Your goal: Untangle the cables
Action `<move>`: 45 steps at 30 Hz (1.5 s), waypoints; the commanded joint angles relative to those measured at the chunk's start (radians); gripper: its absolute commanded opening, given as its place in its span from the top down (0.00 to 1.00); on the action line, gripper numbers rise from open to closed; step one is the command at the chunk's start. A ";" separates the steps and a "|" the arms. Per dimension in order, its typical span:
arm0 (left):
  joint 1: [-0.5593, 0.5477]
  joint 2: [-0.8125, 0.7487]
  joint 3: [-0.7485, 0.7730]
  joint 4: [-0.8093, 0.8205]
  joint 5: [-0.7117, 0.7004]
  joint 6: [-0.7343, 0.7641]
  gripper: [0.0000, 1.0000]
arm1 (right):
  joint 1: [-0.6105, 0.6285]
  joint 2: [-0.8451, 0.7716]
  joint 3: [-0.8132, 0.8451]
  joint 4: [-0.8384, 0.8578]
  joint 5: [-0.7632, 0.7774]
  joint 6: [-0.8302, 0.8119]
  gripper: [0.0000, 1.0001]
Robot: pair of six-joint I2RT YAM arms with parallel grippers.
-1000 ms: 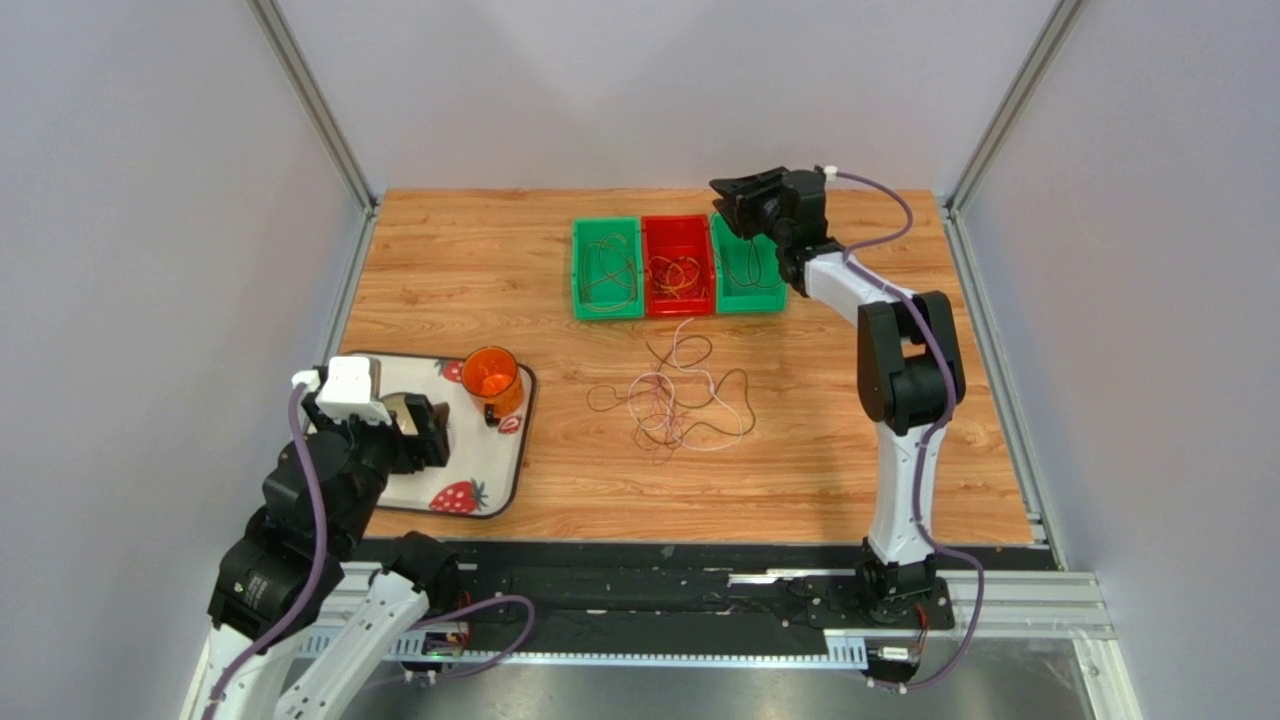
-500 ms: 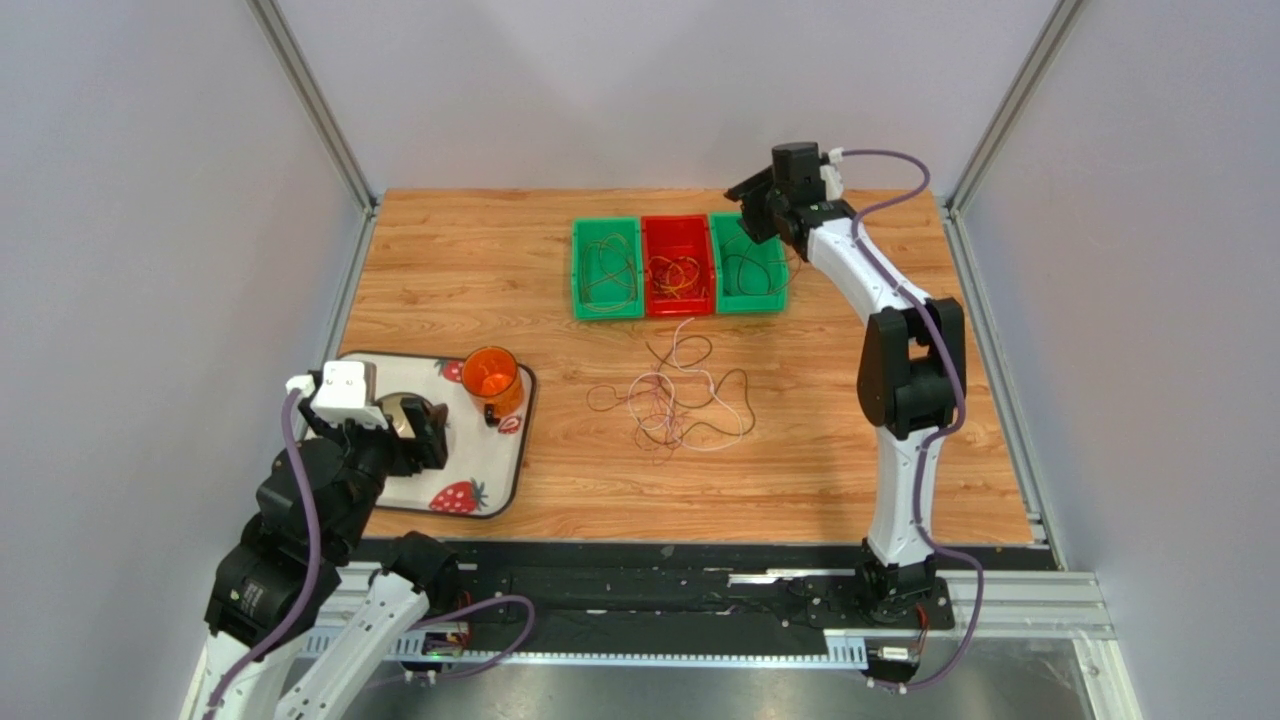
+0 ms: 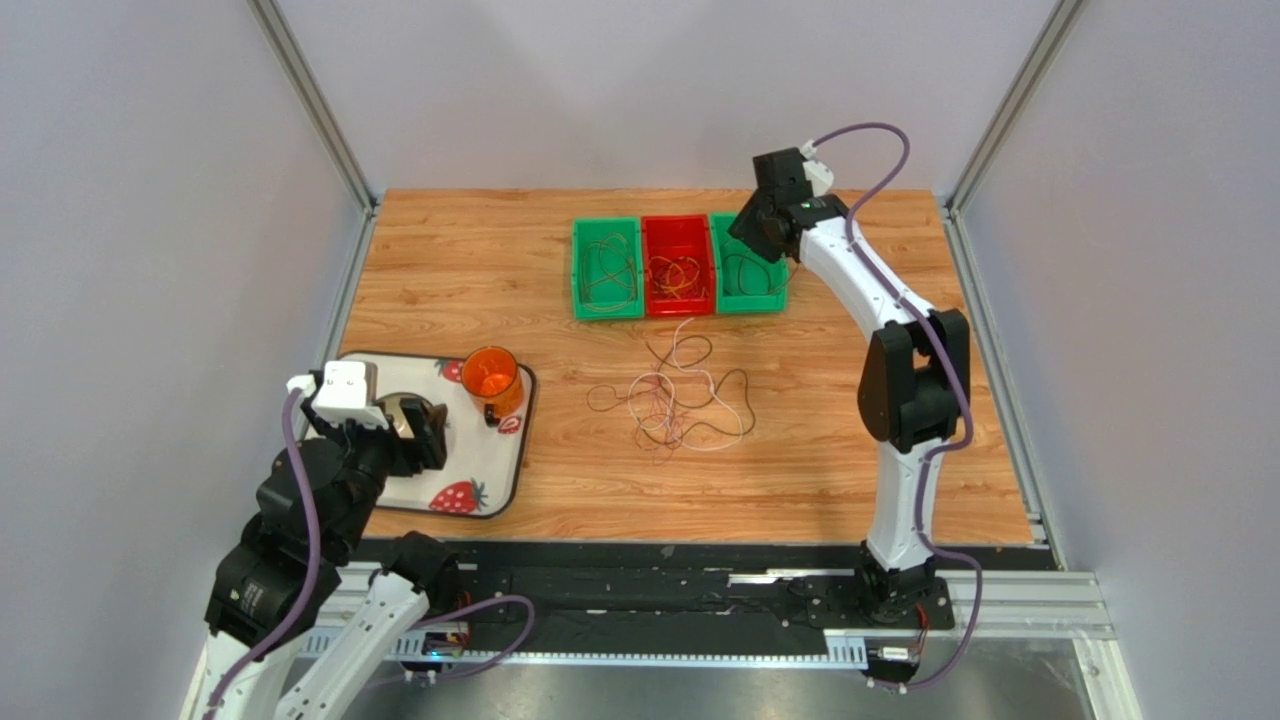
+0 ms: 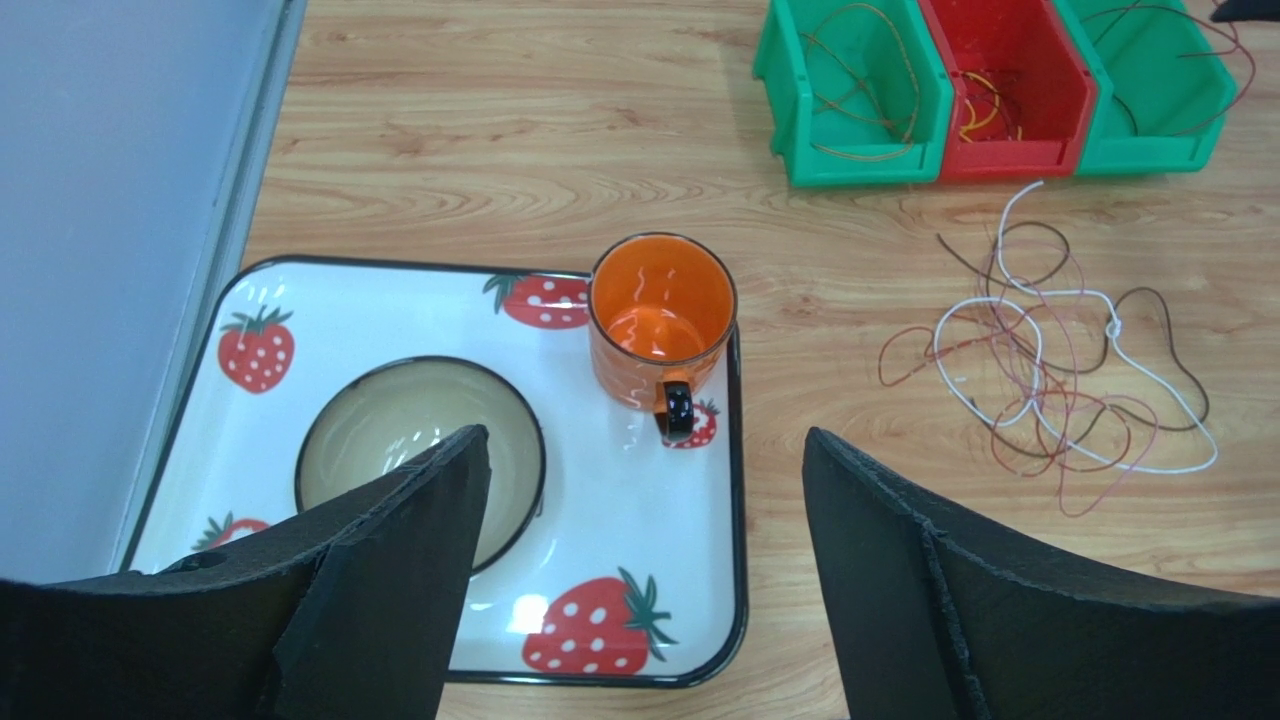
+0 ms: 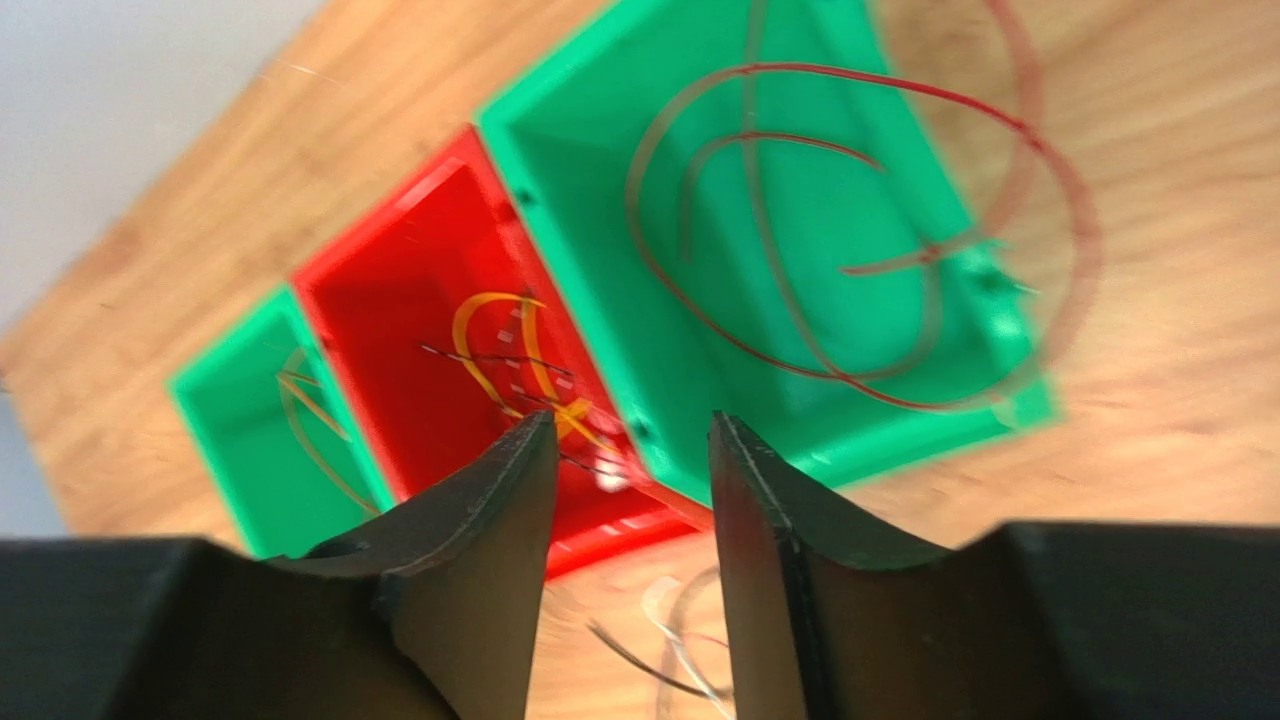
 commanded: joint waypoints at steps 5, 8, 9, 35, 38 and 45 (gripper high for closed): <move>-0.003 0.146 0.063 0.048 0.063 -0.035 0.17 | -0.011 -0.384 -0.391 0.050 -0.032 -0.161 0.58; -0.003 0.308 0.103 0.095 0.240 -0.067 0.17 | 0.006 -0.440 -0.514 0.048 -0.058 -0.161 0.60; -0.004 0.341 0.100 0.158 0.310 -0.076 0.17 | 0.010 -0.463 -0.529 0.039 -0.083 -0.166 0.60; -0.564 1.106 -0.118 0.852 0.203 -0.156 0.26 | 0.062 -0.701 -0.871 0.120 -0.219 -0.201 0.63; -0.584 1.160 -0.087 0.853 0.180 -0.159 0.33 | 0.064 -0.698 -0.871 0.117 -0.218 -0.204 0.64; -0.596 1.182 -0.017 0.788 0.137 -0.164 1.00 | 0.064 -0.676 -0.868 0.122 -0.230 -0.211 0.65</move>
